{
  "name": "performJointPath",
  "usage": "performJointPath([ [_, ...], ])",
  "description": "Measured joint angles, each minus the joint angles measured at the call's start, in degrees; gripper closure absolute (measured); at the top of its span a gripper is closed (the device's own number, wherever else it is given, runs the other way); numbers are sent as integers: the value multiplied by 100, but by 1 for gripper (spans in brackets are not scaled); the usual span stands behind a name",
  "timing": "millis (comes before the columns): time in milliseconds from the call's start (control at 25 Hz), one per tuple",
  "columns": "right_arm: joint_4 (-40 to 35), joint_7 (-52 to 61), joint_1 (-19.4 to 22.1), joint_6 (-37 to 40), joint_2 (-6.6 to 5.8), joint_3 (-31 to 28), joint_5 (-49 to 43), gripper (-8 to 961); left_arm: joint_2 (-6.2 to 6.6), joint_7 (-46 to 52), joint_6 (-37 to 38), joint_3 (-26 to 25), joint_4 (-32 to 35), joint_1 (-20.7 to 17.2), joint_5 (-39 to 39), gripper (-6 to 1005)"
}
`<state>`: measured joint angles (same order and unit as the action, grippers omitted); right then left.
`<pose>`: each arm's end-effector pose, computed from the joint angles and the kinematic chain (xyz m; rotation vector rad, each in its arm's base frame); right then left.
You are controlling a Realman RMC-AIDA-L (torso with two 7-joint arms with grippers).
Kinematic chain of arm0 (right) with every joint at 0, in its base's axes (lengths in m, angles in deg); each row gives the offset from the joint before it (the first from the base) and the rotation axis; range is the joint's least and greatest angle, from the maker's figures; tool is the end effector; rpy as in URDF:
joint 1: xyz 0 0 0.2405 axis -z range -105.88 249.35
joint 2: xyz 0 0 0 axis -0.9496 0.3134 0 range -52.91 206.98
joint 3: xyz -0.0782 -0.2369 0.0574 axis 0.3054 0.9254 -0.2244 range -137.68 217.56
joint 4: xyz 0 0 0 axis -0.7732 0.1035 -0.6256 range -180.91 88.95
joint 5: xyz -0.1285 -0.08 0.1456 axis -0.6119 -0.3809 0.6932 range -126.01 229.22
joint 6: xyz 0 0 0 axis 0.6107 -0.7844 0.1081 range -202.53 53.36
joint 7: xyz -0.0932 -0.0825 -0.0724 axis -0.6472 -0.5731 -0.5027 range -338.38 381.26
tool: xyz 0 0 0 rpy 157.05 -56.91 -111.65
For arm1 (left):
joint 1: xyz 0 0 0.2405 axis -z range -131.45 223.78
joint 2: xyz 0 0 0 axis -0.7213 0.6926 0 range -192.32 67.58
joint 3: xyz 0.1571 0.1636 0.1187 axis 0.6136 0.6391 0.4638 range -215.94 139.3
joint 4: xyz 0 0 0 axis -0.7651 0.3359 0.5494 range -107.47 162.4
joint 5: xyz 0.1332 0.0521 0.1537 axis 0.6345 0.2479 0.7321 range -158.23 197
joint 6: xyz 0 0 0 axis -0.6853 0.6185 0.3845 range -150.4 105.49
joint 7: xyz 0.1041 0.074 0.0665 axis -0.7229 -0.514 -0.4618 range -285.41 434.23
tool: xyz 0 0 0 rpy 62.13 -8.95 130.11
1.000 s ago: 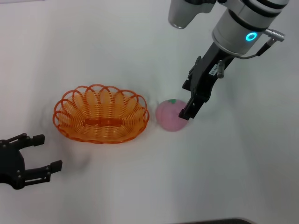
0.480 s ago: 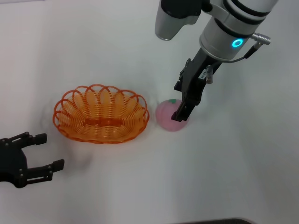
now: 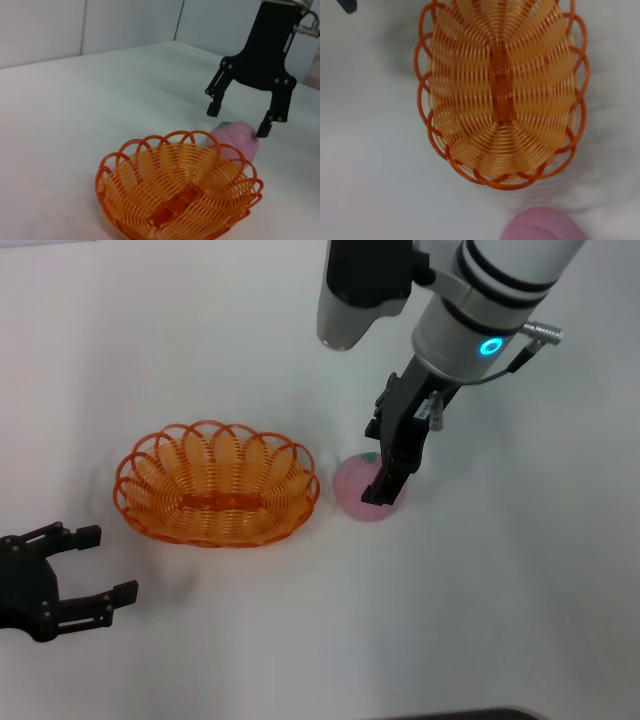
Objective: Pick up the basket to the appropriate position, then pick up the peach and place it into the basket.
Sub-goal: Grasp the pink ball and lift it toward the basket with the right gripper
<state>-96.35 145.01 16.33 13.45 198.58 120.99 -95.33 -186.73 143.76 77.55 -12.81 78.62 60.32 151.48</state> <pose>0.1341 0.3701 -0.0681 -3.0023 0.3430 -0.7787 -0.3418 0.2217 0.0143 -2.6917 -0.7124 -0.4584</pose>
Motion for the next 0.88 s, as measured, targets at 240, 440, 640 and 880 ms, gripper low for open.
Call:
performJointPath([
  [240, 240, 42, -33, -260, 0, 386, 173, 51, 0, 3, 1, -2, 0, 0, 0, 126],
  [440, 272, 44, -21, -352, -1, 451, 236, 51, 0, 5, 1, -2, 1, 0, 0, 125],
  [640, 317, 44, -4, -428, -4, 503, 237, 51, 0, 8, 1, -2, 1, 2, 0, 125],
  [880, 441, 44, -31, -540, -17, 523, 262, 52, 0, 16, 1, -2, -4, 9, 0, 125],
])
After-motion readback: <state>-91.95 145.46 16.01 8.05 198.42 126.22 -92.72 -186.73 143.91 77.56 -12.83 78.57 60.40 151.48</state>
